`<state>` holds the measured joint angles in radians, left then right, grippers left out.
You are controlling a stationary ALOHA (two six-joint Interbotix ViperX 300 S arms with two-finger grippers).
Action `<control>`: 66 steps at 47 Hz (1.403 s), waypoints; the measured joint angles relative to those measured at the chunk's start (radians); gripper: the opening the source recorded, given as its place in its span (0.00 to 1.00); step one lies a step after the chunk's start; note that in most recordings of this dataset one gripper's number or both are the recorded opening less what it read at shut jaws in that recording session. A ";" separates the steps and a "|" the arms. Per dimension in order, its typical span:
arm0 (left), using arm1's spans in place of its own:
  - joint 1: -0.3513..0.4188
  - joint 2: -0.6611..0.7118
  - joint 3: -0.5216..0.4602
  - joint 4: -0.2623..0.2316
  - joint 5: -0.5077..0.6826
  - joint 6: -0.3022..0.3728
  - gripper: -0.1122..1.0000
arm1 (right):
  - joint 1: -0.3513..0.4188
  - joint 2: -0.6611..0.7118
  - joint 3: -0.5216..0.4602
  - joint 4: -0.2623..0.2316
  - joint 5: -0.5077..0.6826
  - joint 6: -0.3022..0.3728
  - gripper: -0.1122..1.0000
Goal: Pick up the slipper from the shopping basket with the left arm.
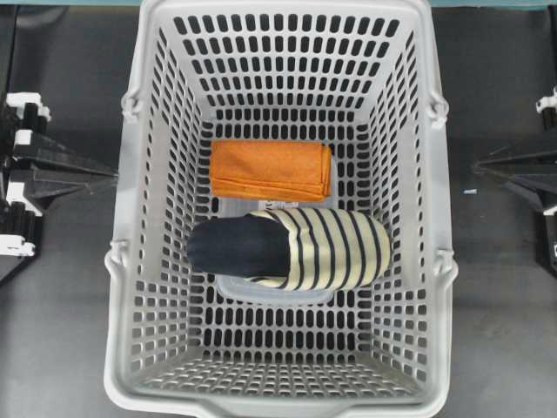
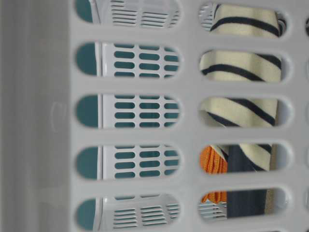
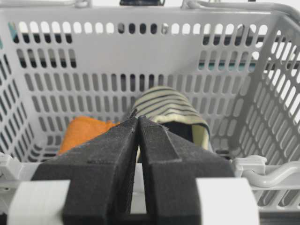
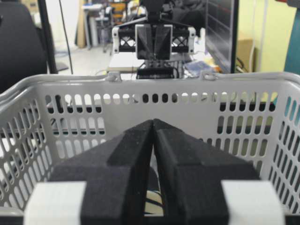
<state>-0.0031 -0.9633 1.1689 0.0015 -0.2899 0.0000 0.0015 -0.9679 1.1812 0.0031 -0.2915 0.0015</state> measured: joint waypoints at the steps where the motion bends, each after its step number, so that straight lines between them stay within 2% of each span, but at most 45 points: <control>1: 0.000 0.000 0.000 0.000 0.000 0.000 0.15 | 0.000 0.000 0.000 0.000 0.000 0.002 0.10; 3: 0.000 0.005 -0.006 0.008 0.011 -0.014 0.11 | 0.000 -0.002 0.002 0.000 0.002 0.002 0.10; 5: -0.006 0.021 -0.049 0.021 0.078 -0.066 0.10 | 0.000 -0.002 0.005 0.003 0.006 0.008 0.10; 11: -0.028 0.094 -0.216 0.037 0.310 -0.121 0.10 | 0.002 -0.002 0.008 0.012 0.037 0.035 0.10; 18: -0.057 0.212 -0.397 0.038 0.545 -0.123 0.10 | 0.005 -0.006 0.008 0.014 0.057 0.072 0.10; 26: -0.080 0.411 -0.611 0.038 0.770 -0.126 0.10 | 0.005 -0.012 0.008 0.014 0.077 0.077 0.10; 39: -0.095 0.707 -0.879 0.038 0.996 -0.120 0.10 | 0.014 -0.023 0.008 0.015 0.087 0.077 0.10; 49: -0.098 0.899 -1.066 0.040 1.109 -0.109 0.11 | 0.023 -0.026 0.008 0.015 0.087 0.077 0.10; 53: -0.100 0.957 -1.112 0.040 1.127 -0.092 0.22 | 0.025 -0.026 0.008 0.015 0.087 0.077 0.10; 62: -0.101 1.075 -1.193 0.038 1.190 -0.087 0.72 | 0.029 -0.026 0.008 0.015 0.089 0.077 0.10; 66: -0.106 1.117 -1.233 0.040 1.223 -0.081 0.87 | 0.029 -0.026 0.008 0.015 0.089 0.077 0.10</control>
<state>-0.1089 0.1534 -0.0644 0.0414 0.9327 -0.0813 0.0307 -0.9940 1.1888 0.0184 -0.2025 0.0782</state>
